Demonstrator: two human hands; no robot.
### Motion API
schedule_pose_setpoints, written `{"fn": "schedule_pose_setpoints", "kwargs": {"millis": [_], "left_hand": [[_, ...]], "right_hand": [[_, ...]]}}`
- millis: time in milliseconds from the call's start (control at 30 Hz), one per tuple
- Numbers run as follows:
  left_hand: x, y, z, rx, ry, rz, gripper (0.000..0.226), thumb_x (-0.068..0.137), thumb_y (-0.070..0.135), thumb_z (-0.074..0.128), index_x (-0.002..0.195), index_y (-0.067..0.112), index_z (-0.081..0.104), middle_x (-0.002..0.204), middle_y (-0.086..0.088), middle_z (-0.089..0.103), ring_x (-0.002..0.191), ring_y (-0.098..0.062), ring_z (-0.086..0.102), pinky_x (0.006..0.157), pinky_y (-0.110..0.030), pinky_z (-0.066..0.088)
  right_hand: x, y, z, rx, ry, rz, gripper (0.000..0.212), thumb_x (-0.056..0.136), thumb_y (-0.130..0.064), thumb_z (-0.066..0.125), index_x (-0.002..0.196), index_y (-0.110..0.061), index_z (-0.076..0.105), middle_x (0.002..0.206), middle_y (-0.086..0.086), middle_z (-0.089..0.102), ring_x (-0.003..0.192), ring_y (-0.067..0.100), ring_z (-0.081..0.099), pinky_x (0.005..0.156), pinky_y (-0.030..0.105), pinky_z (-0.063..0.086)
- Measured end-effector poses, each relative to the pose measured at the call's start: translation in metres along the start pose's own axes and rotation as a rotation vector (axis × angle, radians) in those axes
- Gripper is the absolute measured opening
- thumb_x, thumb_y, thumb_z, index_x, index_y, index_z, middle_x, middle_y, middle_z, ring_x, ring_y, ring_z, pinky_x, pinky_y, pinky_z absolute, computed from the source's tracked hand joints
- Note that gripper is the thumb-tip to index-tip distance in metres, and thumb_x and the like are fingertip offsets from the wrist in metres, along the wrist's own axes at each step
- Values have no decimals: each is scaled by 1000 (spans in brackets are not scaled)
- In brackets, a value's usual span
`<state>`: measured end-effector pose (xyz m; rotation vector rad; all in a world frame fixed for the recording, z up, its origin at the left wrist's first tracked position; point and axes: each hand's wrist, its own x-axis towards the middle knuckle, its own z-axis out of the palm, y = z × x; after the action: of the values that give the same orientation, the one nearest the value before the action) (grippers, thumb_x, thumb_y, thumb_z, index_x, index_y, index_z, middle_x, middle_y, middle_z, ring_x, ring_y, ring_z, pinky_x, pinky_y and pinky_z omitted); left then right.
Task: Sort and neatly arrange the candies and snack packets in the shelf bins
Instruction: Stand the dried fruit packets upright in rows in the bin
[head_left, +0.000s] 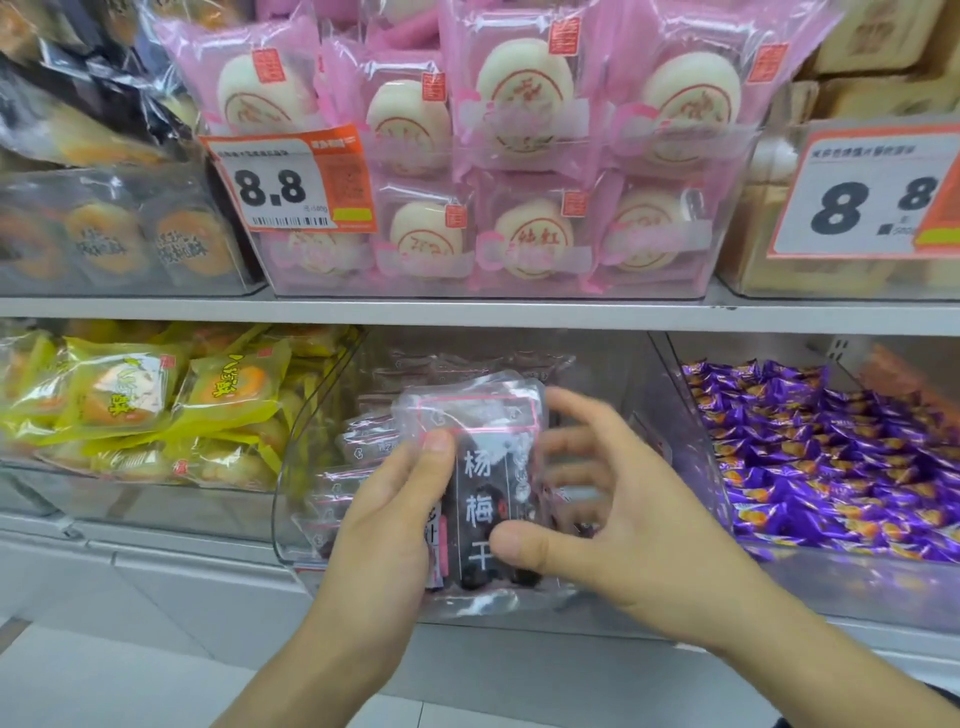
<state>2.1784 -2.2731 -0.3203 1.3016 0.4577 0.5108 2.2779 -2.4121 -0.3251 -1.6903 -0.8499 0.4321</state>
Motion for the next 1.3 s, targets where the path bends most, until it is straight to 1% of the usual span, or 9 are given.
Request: {"fn": "schedule_pose_setpoints", "kwargs": {"millis": [100,167,233,333,433,500,667,867,1300], "left_hand": [[-2,0,3,76,-25,27,33,79,45,55,94,23,75,99,6,76,99,-14,71,96,-43,52],[-5,2,8,172,-51,82,21,86,41,50,84,28,66,75,31,70,75,16,64,75,-7,49],[-10,5,8,287,-84,136,21,95,39,44,78,33,55,57,39,59,60,24,55,56,4,38],[-7,2,3,421,-107,241,35,89,55,39,94,31,64,87,19,71,85,4,64,74,-13,46],[-7,-3,1,488,-186,279,37,94,57,34,103,36,63,100,18,70,96,2,63,80,-20,46],[-6,-5,1,578,-184,358,44,99,62,27,100,36,62,96,19,69,92,0,64,77,-18,47],[14,-1,-22,875,4,594,50,92,65,31,121,34,58,114,24,59,113,3,54,90,-16,41],[15,-27,-41,1466,-184,511,66,81,71,38,125,26,55,123,10,57,119,-13,50,100,-35,44],[38,-27,-61,1282,-244,515,47,83,49,70,127,34,60,118,15,63,117,-14,54,100,-29,37]], "right_hand": [[1,-2,-7,94,-149,50,61,64,-29,91,119,-26,65,110,2,71,98,29,68,88,45,58],[0,-5,-9,94,-149,41,53,64,-27,90,111,-21,69,106,3,72,93,30,69,86,48,58],[1,-4,-14,103,-134,47,47,61,-28,91,102,-20,70,100,-2,73,85,26,69,80,42,58],[2,-4,-23,139,-179,67,45,61,-29,94,95,-17,67,83,-7,69,76,17,64,74,27,56],[3,-5,-24,157,-262,83,63,67,-26,91,121,-24,60,109,1,74,96,35,68,86,41,57],[3,-10,-24,116,-232,30,60,68,-16,88,121,-25,62,108,-4,74,95,25,71,81,30,58],[10,-24,-39,-39,30,-101,56,62,-6,91,107,-22,62,99,-6,75,90,11,72,83,26,56],[48,-16,-33,-640,305,-276,50,61,9,71,92,-30,59,84,-14,64,76,9,58,75,36,50],[118,30,-7,-596,166,386,72,62,-17,94,125,-14,59,116,5,67,104,24,65,89,32,53]]}}
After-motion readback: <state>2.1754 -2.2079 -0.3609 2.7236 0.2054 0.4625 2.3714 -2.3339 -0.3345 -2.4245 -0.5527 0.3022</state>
